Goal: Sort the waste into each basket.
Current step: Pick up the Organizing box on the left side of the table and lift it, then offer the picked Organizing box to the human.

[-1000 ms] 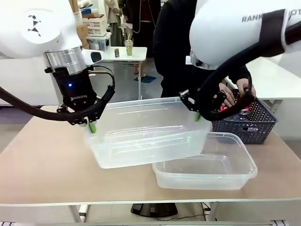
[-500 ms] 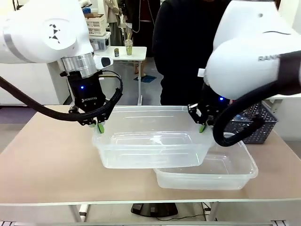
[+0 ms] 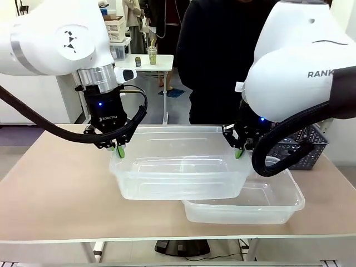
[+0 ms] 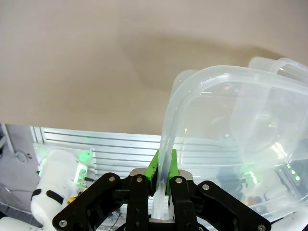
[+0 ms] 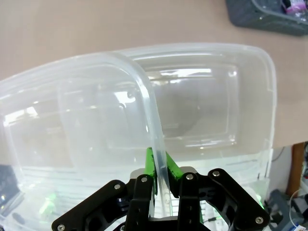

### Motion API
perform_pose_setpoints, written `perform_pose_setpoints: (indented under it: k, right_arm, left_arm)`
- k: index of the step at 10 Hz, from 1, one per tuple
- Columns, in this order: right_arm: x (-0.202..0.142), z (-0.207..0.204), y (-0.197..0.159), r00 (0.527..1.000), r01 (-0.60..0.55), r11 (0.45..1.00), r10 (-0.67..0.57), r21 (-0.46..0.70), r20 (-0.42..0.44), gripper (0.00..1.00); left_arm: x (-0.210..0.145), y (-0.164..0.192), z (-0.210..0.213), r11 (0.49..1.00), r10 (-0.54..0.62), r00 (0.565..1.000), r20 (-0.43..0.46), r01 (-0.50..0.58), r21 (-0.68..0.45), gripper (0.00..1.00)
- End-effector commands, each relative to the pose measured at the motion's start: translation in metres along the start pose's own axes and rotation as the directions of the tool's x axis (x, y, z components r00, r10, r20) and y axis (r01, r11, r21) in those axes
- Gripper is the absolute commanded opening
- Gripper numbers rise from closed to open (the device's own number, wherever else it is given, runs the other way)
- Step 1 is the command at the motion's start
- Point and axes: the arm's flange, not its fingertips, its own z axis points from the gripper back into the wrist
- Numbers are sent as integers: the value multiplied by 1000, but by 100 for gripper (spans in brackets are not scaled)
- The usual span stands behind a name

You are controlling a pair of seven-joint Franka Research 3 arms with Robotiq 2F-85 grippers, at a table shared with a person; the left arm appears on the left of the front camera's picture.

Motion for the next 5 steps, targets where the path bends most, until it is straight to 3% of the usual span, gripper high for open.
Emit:
perform_pose_setpoints:
  k: [1,5]
  right_arm:
    - [5,2,0,1000,-4,1000,4,3,0,6]
    - [5,2,0,1000,-4,1000,4,3,0,6]
  left_arm:
    - [-3,5,3,1000,10,1000,7,-10,-6,6]
    - [-3,5,3,1000,10,1000,7,-10,-6,6]
